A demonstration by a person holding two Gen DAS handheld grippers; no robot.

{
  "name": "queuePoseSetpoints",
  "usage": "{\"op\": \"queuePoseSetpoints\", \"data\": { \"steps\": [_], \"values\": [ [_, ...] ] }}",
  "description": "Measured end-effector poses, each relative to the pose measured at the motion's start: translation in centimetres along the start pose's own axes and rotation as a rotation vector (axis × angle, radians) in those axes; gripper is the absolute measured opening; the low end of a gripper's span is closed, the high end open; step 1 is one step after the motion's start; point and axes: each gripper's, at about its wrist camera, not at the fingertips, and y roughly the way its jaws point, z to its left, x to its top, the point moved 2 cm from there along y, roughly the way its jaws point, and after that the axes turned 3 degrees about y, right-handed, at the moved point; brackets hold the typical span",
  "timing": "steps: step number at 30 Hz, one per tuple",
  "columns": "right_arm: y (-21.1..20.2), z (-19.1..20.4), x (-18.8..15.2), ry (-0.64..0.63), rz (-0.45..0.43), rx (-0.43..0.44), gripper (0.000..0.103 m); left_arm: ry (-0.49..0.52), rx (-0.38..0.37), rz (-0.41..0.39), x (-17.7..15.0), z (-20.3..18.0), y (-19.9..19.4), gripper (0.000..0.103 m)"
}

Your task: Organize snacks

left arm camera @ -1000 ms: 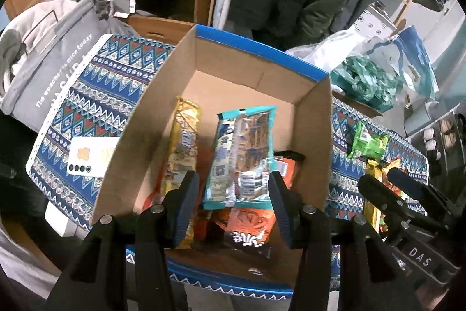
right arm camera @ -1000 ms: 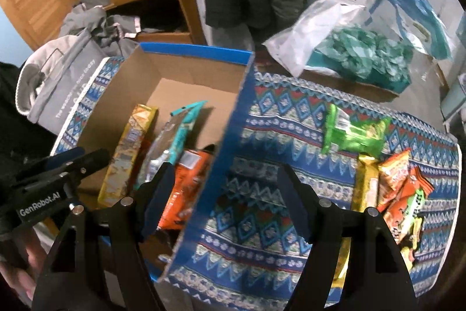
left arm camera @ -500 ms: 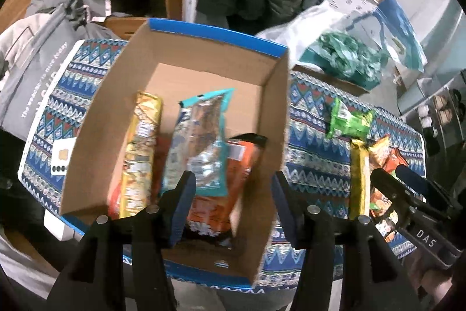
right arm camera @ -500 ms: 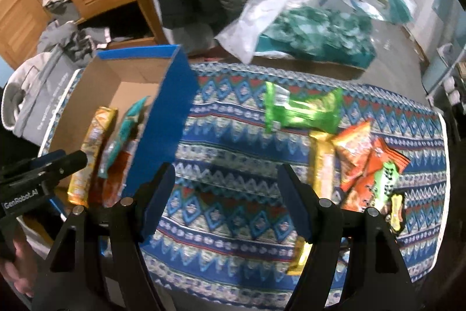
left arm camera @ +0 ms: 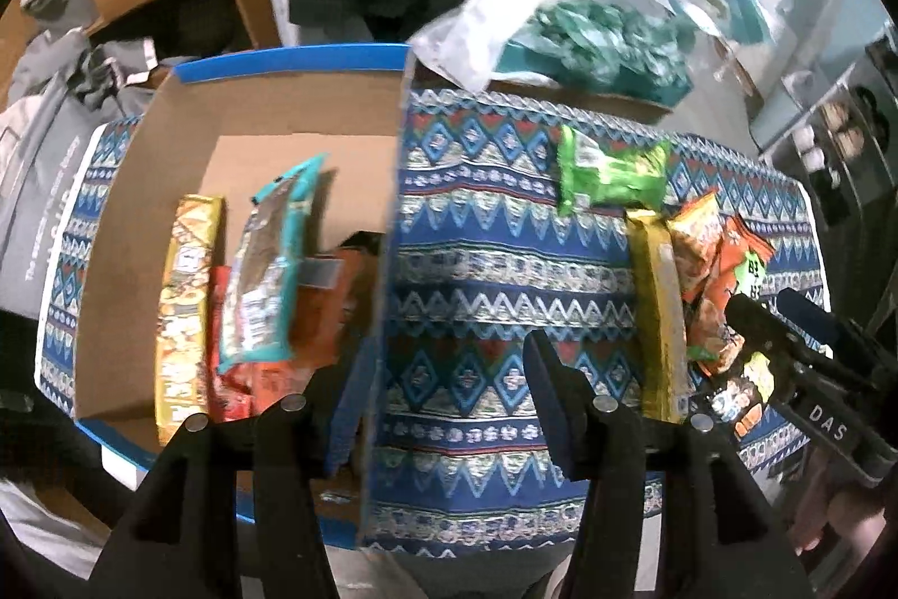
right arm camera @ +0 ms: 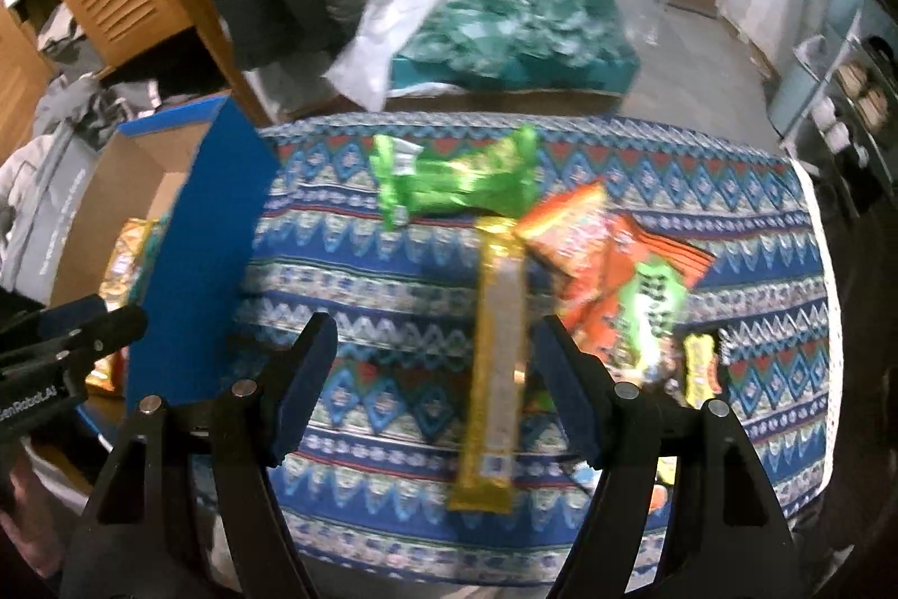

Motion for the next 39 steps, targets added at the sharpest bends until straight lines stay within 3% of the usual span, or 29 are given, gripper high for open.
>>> {"op": "queuePoseSetpoints", "data": {
  "steps": [16,19,22,34,35,37,39],
  "values": [
    [1.8,-10.0,-0.5,0.191,0.025,-0.086,0.073,0.055,-0.039,0.1,1.0,-7.3,4.7,0.056],
    [3.0,-10.7,-0.6,0.206,0.042,-0.095,0.073,0.062,-0.027,0.106,1.2,-8.2,5.6,0.057],
    [4.7,-11.0,-0.6,0.205,0.058,-0.107,0.073,0.072,-0.016,0.11,1.6,-8.9,6.3,0.064],
    [9.0,-11.3,-0.6,0.188,0.106,-0.148,0.073,0.033,-0.054,0.186,2.4,-10.2,9.8,0.064],
    [9.2,-11.3,-0.7,0.186,0.108,-0.151,0.072,0.029,-0.055,0.192,2.3,-10.2,10.0,0.064],
    [9.3,-11.2,-0.9,0.185,0.103,-0.164,0.056,0.019,-0.058,0.209,2.1,-10.2,10.4,0.064],
    [9.5,-10.9,-1.2,0.181,0.104,-0.152,0.053,0.014,-0.062,0.22,1.9,-10.2,10.5,0.064]
  ]
}}
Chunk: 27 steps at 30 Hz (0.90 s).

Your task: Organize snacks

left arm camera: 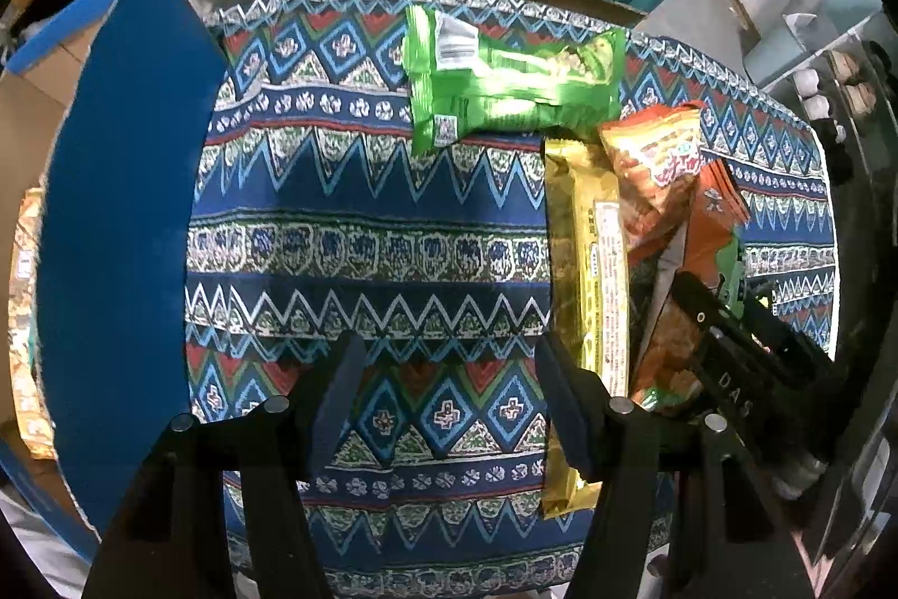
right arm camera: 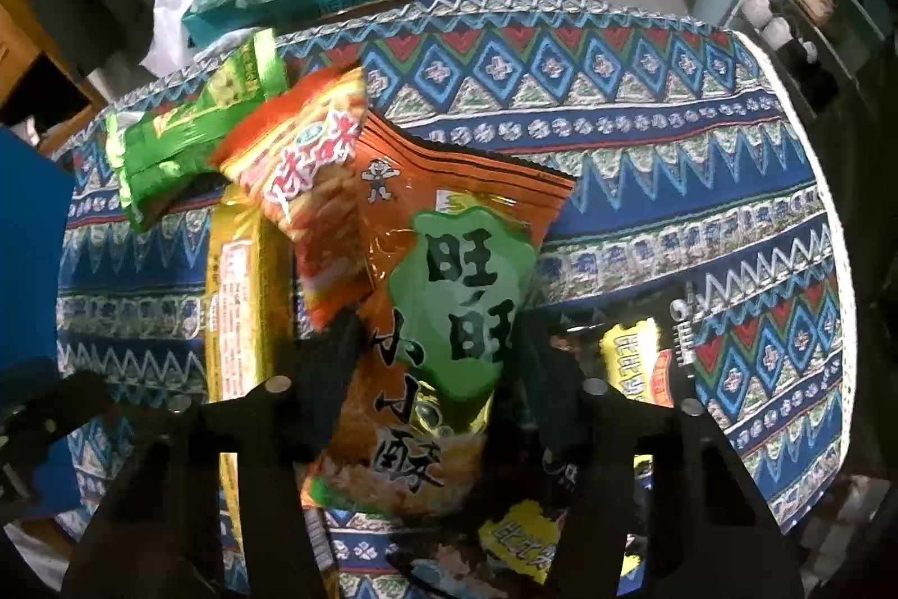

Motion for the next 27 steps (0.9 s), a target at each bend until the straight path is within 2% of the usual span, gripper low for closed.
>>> {"op": "queuePoseSetpoints", "data": {
  "steps": [2,4,6,9,13,17,21,24,27],
  "values": [
    [-0.1,0.4,-0.4,-0.016,0.0,0.009,0.048,0.003,-0.001,-0.001,-0.1,-0.1,0.0,0.064],
    [-0.2,0.9,-0.8,-0.032,0.005,0.03,0.038,0.009,0.001,-0.004,-0.1,-0.1,-0.1,0.064],
    [-0.1,1.3,-1.3,-0.031,0.026,0.078,0.037,0.011,0.001,-0.003,-0.2,-0.1,-0.1,0.065],
    [-0.3,2.3,-1.7,-0.055,0.032,0.09,0.037,0.012,0.001,0.001,-0.3,-0.2,0.0,0.066],
    [-0.5,2.7,-2.1,-0.044,0.063,0.159,0.034,0.014,0.002,0.008,-0.5,-0.3,0.1,0.066],
    [-0.1,2.0,-2.2,-0.033,0.067,0.171,0.037,0.012,0.005,0.013,-0.6,-0.4,0.2,0.066],
    [0.7,1.9,-2.1,-0.024,0.081,0.165,0.05,0.007,0.006,0.021,-0.6,-0.5,0.6,0.066],
    [1.5,2.4,-2.1,-0.034,0.092,0.159,0.05,0.012,0.006,0.029,-0.6,-0.7,1.1,0.066],
    [1.6,2.4,-2.0,-0.035,0.088,0.165,0.034,0.018,0.005,0.033,-0.5,-1.1,1.4,0.066]
  ]
}}
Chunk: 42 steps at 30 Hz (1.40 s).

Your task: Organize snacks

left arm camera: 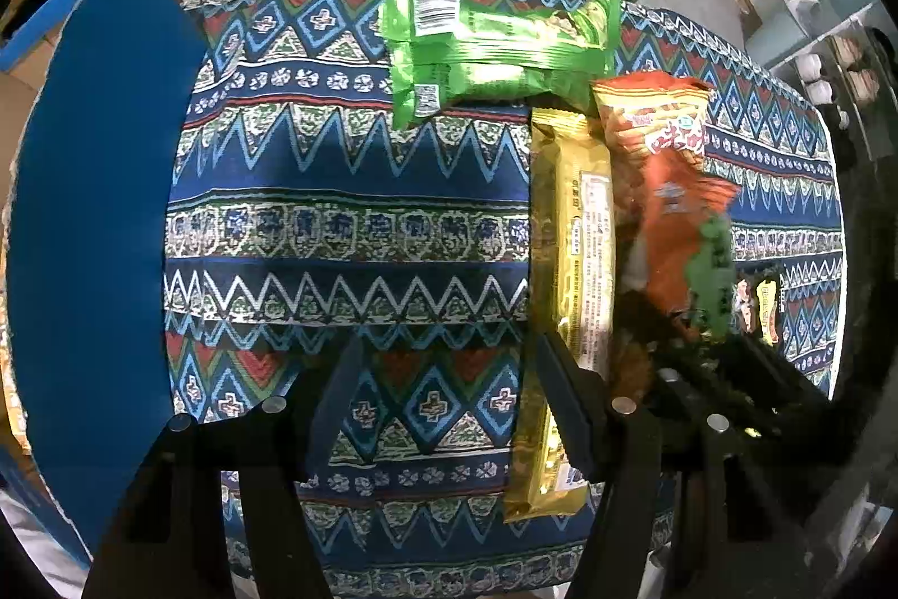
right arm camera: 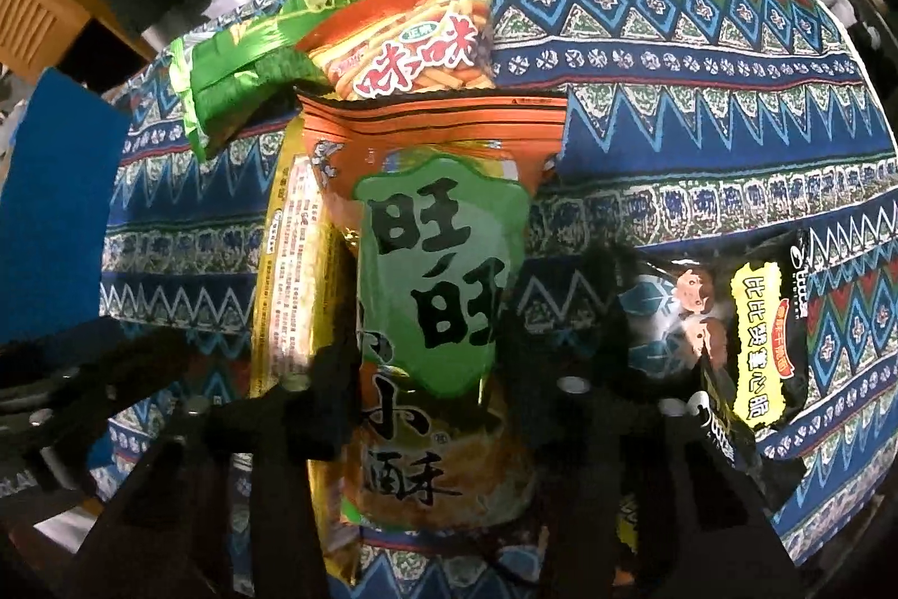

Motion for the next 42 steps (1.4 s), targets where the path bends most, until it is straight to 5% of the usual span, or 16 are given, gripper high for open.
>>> {"op": "queuePoseSetpoints", "data": {
  "steps": [6,24,30,42],
  "values": [
    [-3.3,-1.0,0.9,0.039,-0.094,0.007,0.033,-0.003,-0.011,-0.015,0.7,-1.5,0.3,0.075],
    [-5.5,-5.5,0.1,0.131,-0.095,0.026,0.033,0.052,0.03,0.034,0.2,-6.3,5.7,0.076],
    [-5.4,-5.5,0.0,0.115,-0.089,0.028,0.033,0.114,0.024,0.012,0.1,-7.7,6.4,0.032],
    [-5.5,-4.1,0.1,0.078,-0.087,0.033,0.033,0.098,0.051,-0.02,-0.4,-5.0,4.1,0.032]
  ]
}}
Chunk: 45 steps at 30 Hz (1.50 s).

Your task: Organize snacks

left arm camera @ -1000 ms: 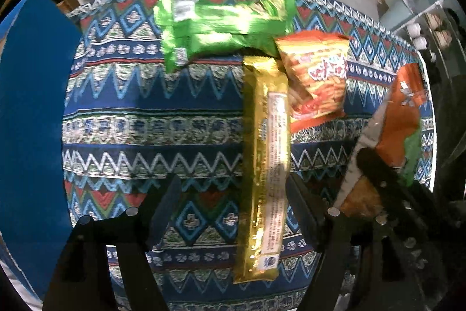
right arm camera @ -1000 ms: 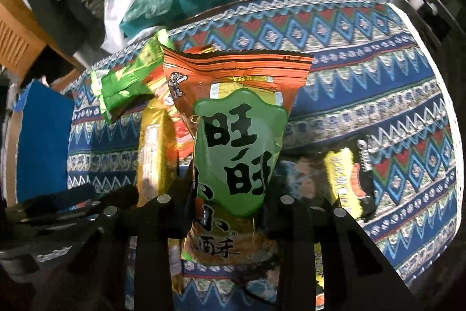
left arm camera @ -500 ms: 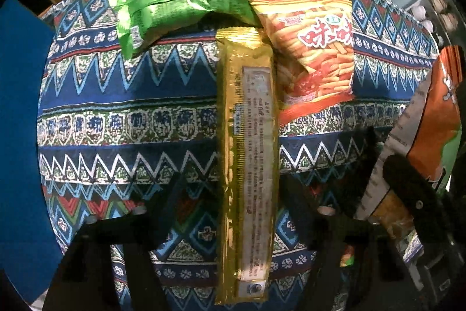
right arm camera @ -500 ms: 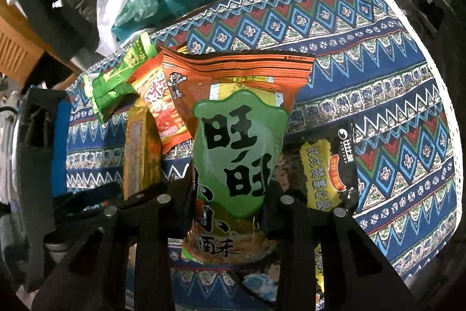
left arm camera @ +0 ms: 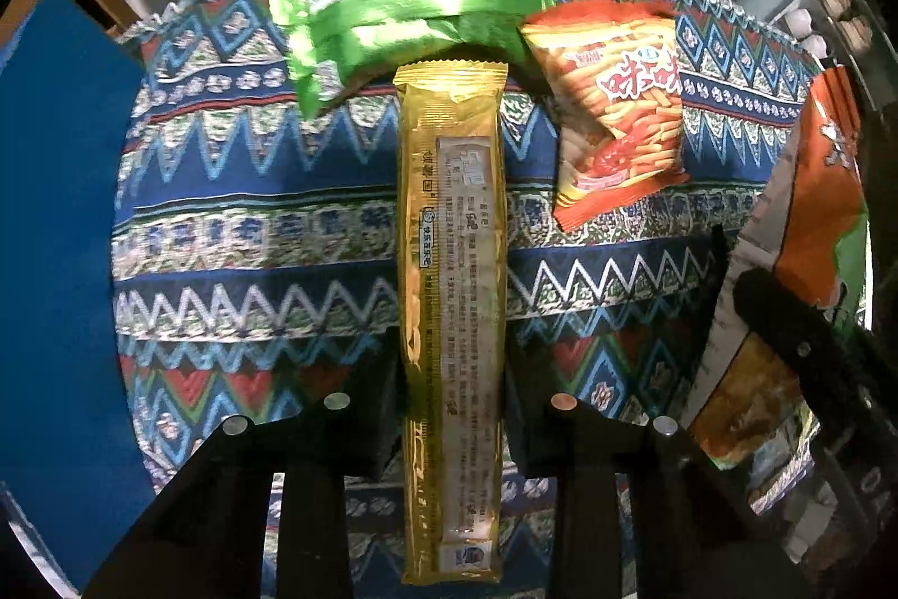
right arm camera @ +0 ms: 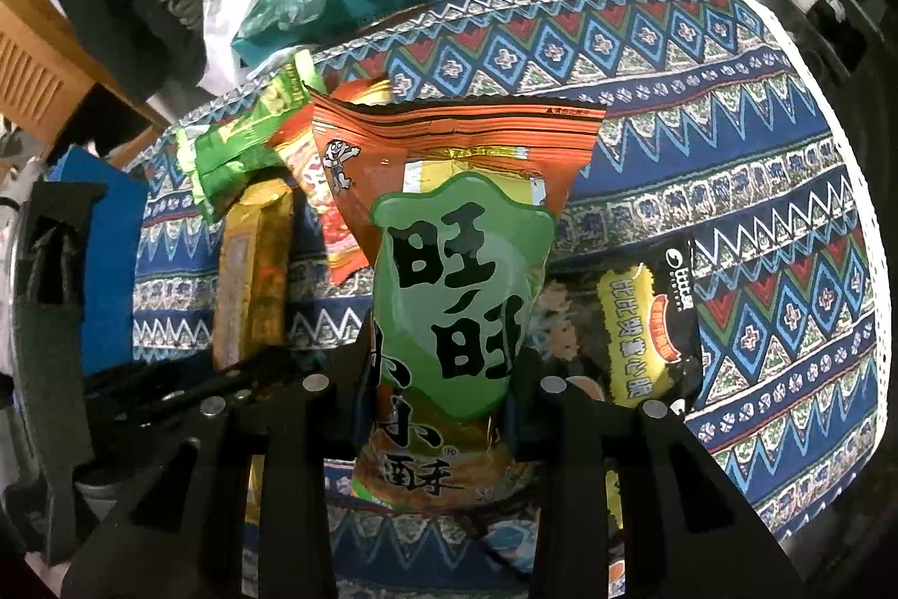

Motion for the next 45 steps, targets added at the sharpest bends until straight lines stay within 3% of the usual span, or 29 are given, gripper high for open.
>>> {"op": "queuePoseSetpoints", "data": {
  "steps": [26,35,45],
  "values": [
    [-3.8,9.1,-1.0,-0.181,-0.058,0.049,0.033,0.01,-0.006,-0.2,-4.7,8.0,-11.5,0.032],
    [-4.8,13.1,-0.8,-0.232,-0.079,0.077,0.033,-0.027,-0.005,-0.271,-4.9,11.2,-14.8,0.029],
    [-6.1,18.4,-1.0,-0.296,-0.107,0.111,0.033,-0.104,-0.053,-0.316,-5.7,15.5,-17.0,0.029]
  ]
}}
